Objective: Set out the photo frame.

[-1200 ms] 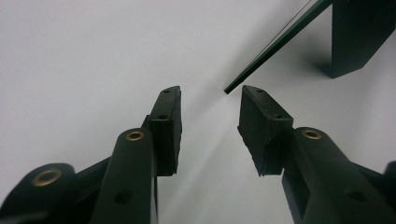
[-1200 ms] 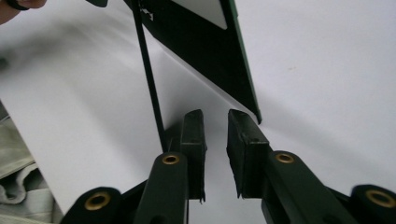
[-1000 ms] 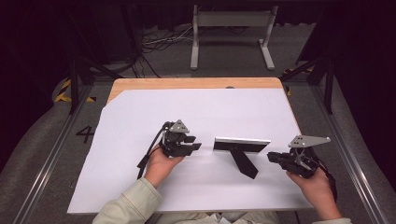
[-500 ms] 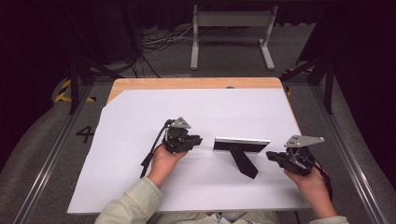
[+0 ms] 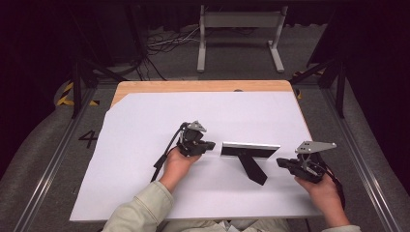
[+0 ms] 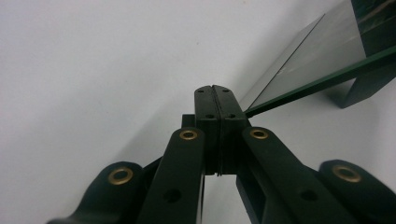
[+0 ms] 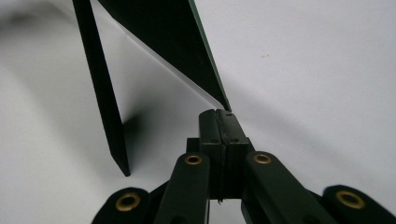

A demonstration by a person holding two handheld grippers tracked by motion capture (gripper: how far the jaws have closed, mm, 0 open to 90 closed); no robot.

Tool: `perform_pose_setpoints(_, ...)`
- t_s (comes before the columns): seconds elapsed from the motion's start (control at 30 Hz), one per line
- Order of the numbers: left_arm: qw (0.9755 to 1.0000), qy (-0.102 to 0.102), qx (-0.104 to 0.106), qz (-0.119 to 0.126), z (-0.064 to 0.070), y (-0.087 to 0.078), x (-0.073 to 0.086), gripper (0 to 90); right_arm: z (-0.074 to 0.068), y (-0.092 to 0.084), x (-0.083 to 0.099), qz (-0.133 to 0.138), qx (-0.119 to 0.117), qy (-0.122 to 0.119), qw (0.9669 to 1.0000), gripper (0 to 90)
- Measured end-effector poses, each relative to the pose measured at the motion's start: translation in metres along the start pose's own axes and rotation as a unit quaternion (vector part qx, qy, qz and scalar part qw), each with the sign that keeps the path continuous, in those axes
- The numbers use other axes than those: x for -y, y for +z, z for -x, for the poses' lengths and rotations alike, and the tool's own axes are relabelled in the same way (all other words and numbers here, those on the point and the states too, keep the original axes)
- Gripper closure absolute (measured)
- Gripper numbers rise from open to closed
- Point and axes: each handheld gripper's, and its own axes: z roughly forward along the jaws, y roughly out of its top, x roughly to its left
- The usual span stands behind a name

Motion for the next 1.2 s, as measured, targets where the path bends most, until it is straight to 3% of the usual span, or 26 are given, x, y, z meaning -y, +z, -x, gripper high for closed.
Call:
perform_pose_setpoints(0.37,0.9999,-0.001,0.006,0.016,0.001,0.018,0.000,89.9,0.005,-0.018,0.010,0.016,0.018,0.018,0.9996,89.7)
perform_pose_setpoints(0.57,0.9990,-0.015,0.028,0.032,-0.003,0.028,0.001,89.9,0.006,-0.028,0.015,0.023,0.024,0.028,0.9990,89.7)
perform_pose_setpoints(1.07,0.9983,0.004,0.054,0.023,-0.001,0.040,0.002,89.9,0.005,-0.032,0.019,0.024,0.023,0.032,0.9989,89.7)
perform_pose_setpoints(1.2,0.9982,-0.005,0.057,0.018,-0.001,0.040,0.003,90.0,0.006,-0.033,0.019,0.029,0.022,0.032,0.9988,89.7)
